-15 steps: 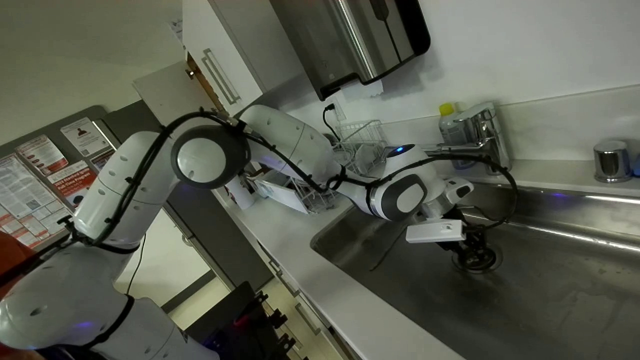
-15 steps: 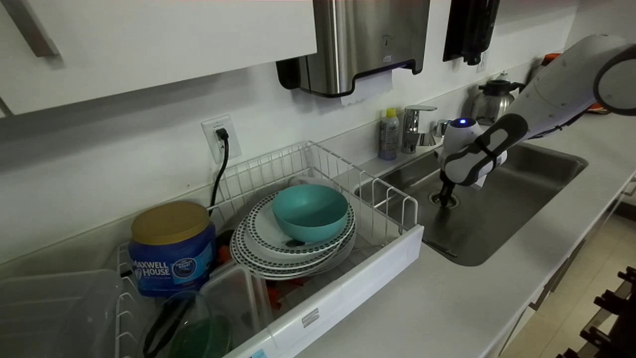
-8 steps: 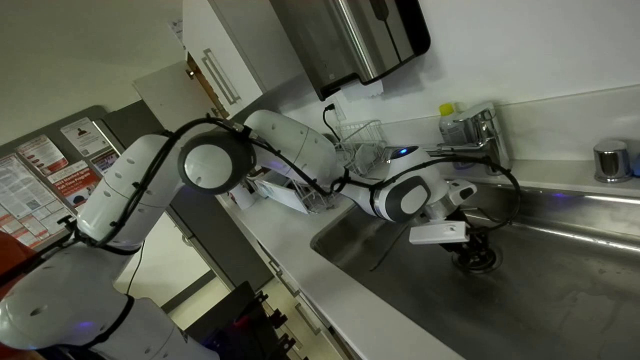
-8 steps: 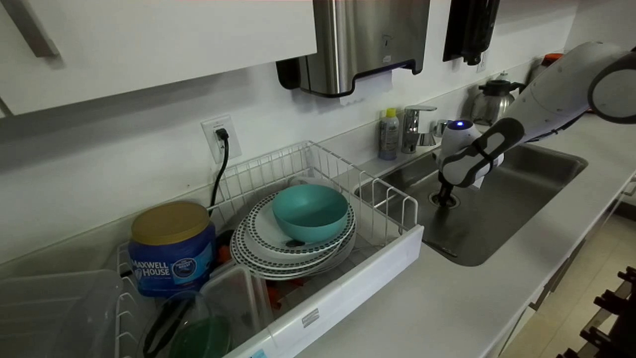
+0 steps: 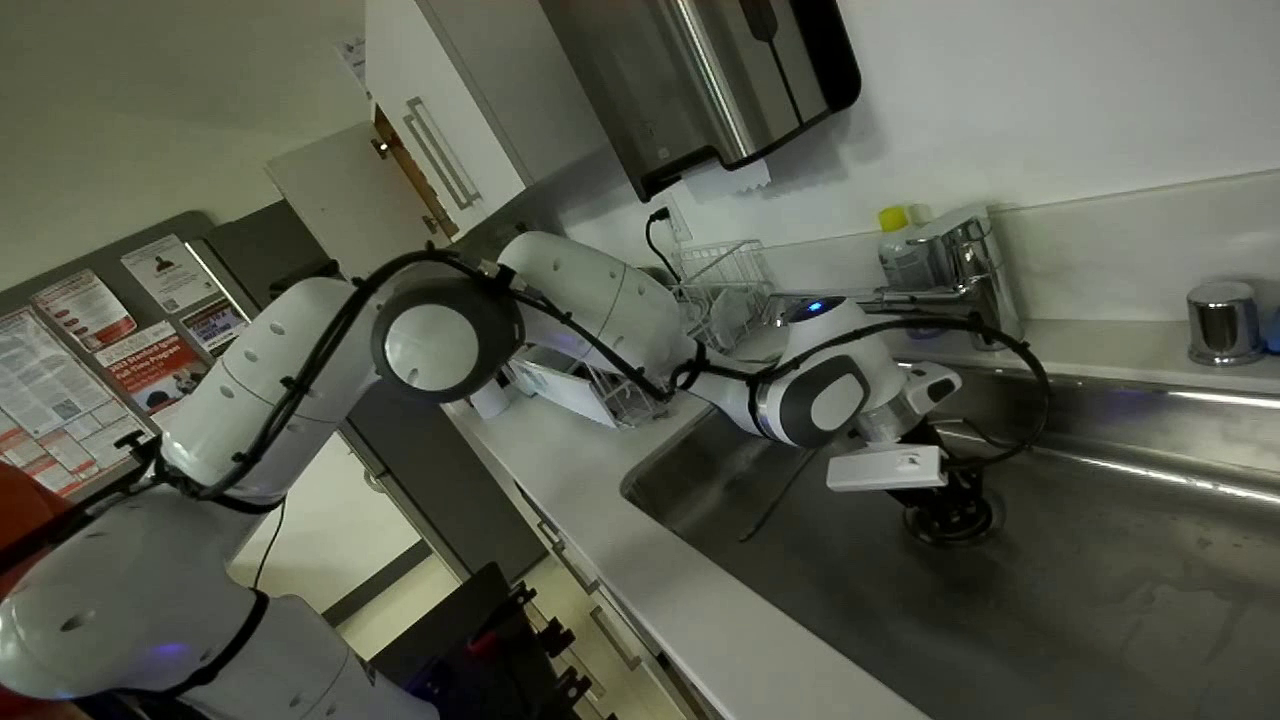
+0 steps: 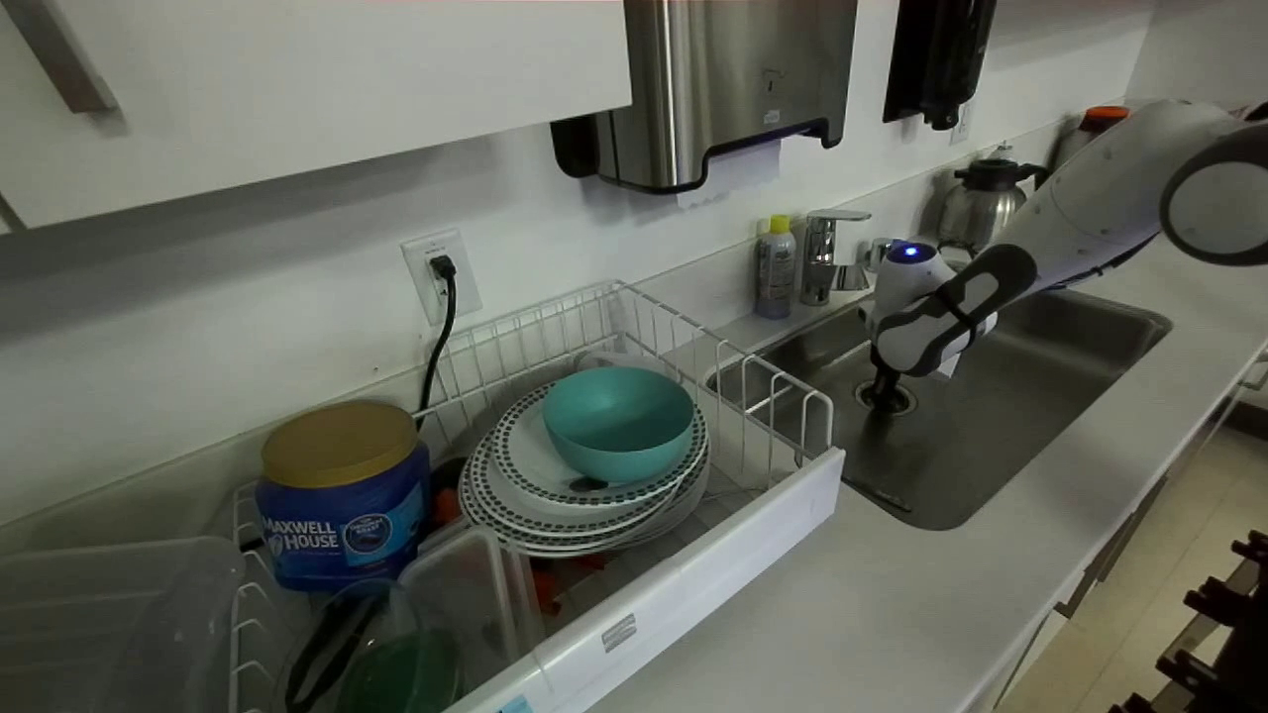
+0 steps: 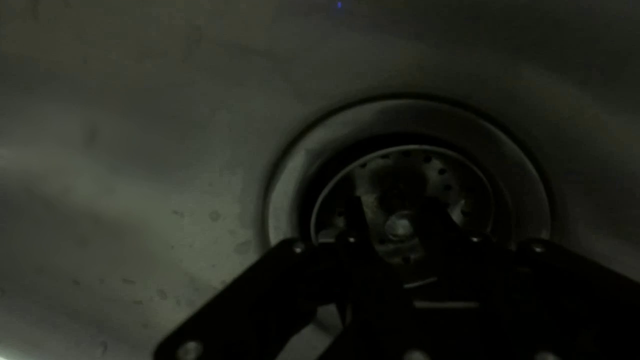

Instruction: Close the tap, put the bowl to the dish rack, and open the sink plug

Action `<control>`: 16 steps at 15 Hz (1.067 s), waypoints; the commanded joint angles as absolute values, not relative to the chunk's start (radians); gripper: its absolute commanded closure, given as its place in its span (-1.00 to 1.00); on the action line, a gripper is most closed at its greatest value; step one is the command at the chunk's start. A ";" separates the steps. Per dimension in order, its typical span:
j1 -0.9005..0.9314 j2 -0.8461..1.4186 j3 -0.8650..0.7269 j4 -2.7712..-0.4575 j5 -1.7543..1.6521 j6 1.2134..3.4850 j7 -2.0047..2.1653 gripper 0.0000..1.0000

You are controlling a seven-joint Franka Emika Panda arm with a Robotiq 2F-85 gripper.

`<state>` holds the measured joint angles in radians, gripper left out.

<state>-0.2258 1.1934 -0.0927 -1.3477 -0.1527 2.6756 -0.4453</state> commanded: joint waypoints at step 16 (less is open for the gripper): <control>-0.257 1.041 -0.078 -1.515 -0.151 2.712 -0.369 0.90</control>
